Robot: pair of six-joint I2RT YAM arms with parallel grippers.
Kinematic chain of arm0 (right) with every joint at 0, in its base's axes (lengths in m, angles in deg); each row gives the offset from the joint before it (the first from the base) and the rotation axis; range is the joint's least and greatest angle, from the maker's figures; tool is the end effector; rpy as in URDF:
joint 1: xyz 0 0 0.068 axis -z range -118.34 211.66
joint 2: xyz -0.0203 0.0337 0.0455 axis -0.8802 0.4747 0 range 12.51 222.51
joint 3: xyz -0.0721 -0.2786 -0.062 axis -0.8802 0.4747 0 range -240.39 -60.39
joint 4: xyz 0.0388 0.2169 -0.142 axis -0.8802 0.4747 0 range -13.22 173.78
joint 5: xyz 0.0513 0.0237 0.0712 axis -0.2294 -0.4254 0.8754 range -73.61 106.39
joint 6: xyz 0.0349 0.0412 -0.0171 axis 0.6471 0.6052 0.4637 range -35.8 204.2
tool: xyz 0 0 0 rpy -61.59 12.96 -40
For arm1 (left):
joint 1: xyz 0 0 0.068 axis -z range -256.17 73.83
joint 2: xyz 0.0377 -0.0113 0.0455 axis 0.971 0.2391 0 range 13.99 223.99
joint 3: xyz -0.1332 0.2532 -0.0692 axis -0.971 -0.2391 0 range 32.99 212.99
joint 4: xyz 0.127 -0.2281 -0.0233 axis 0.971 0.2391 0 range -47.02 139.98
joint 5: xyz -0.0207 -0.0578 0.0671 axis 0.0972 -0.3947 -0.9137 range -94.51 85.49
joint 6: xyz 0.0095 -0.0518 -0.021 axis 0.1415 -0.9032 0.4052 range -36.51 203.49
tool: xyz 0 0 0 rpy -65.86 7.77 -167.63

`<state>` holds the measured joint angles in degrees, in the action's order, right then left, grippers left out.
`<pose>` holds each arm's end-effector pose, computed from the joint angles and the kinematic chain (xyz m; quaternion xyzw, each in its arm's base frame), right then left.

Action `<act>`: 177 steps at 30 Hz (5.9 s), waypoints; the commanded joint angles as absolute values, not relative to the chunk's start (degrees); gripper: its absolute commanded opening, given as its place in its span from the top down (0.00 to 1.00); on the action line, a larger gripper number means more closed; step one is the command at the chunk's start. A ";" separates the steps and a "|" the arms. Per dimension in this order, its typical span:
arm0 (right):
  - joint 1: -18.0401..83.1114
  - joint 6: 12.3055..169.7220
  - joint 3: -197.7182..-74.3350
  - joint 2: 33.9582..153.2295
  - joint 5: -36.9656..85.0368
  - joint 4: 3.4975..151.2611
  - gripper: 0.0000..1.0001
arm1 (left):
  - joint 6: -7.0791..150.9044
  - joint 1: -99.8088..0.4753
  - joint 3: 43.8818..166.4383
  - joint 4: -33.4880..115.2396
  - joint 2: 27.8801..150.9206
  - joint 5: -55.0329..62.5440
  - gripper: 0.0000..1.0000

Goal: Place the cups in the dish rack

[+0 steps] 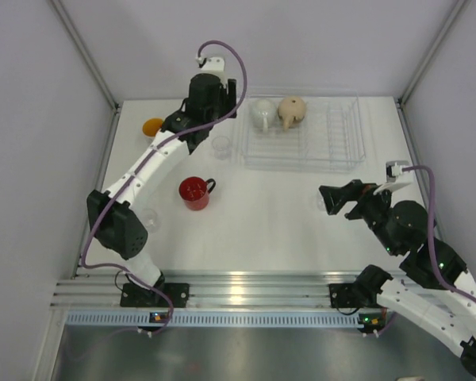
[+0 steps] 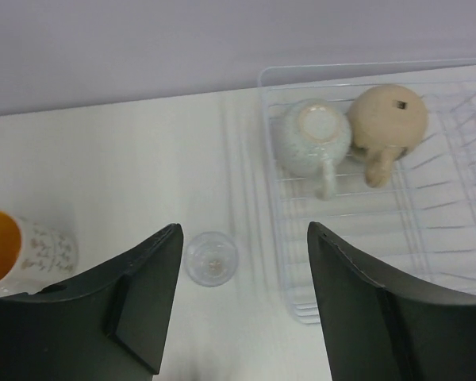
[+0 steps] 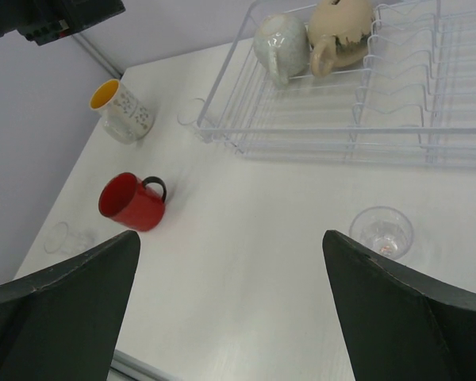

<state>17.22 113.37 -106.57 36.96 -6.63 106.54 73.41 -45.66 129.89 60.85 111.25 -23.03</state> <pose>0.0643 0.0413 0.3633 0.0315 0.7505 0.2644 0.6048 0.3581 -0.1965 0.4209 0.0489 0.8037 -0.0784 0.5878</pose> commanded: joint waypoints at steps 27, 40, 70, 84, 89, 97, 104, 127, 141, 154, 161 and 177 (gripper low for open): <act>17.37 108.46 -106.01 33.17 -3.73 108.33 0.01 | 71.36 -70.01 150.32 87.45 138.00 -28.93 0.36; 17.37 107.76 -105.22 35.71 -3.03 106.49 0.01 | 69.87 -71.77 150.86 87.37 141.96 -22.97 0.41; 17.45 115.74 -103.72 39.14 7.07 99.02 0.01 | 61.44 -72.65 141.90 82.28 114.47 2.22 1.00; 17.37 122.07 -103.46 45.73 19.55 88.66 0.01 | 33.32 -67.91 100.16 26.31 86.25 28.19 1.00; 17.45 125.41 -104.16 50.90 24.82 82.42 0.01 | 29.63 -61.33 90.22 10.84 79.31 27.67 1.00; 17.45 130.86 -104.86 60.22 30.71 72.14 0.01 | 30.32 -48.76 80.03 -3.05 71.57 22.05 1.00; 17.37 134.03 -104.51 63.66 33.97 61.94 0.07 | 26.54 -44.62 75.19 -11.86 69.81 19.68 1.00; 15.61 142.82 -104.60 74.47 39.07 41.46 0.38 | 27.32 -37.15 67.71 -30.32 71.47 14.39 1.00; 15.61 143.79 -102.32 72.99 39.43 37.94 1.00 | 28.65 -35.12 66.83 -31.55 73.93 17.29 1.00; 15.87 138.96 -102.67 67.97 34.59 43.02 1.00 | 30.14 -35.12 64.72 -31.38 73.67 17.82 0.49; 17.36 137.20 -103.72 65.95 32.04 47.16 1.00 | 33.04 -35.12 65.33 -22.43 72.01 17.21 0.20; 30.01 133.60 -107.06 64.90 34.23 55.86 1.00 | 36.47 -35.12 65.16 -12.04 70.77 13.42 0.02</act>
<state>26.83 136.67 -100.90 67.10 34.66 61.69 35.22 -35.35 64.78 -11.30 71.73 13.91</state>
